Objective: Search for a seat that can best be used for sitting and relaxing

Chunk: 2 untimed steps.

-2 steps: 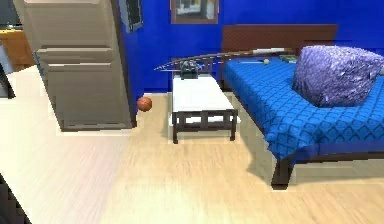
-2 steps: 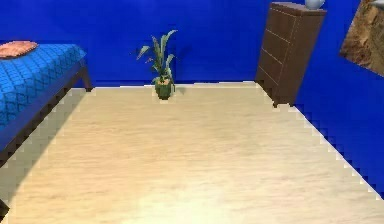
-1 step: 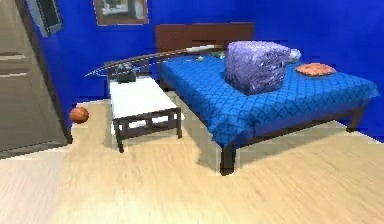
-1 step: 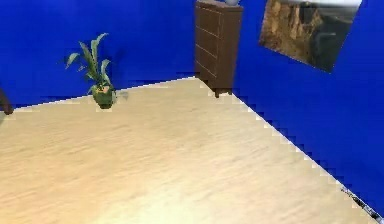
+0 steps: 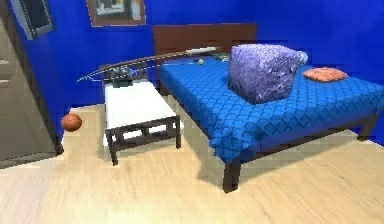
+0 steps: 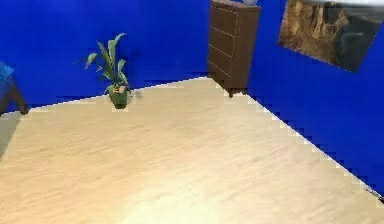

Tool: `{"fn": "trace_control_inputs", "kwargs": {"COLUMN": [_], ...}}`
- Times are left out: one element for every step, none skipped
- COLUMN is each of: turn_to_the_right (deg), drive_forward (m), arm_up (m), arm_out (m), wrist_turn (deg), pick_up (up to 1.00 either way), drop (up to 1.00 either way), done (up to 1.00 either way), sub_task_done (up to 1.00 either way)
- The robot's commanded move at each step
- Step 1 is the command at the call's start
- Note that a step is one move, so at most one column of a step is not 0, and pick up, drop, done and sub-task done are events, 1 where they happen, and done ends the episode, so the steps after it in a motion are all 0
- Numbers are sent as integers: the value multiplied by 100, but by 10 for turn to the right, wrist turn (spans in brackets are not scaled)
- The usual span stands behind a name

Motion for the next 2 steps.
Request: {"fn": "trace_control_inputs", "kwargs": {"turn_to_the_right": [-390,0], "drive_forward": [0,75], "arm_up": [0,0], "arm_out": [0,0], "wrist_turn": [0,0], "pick_up": [0,0], "drop": [0,0], "done": [0,0], "sub_task_done": [0,0]}}
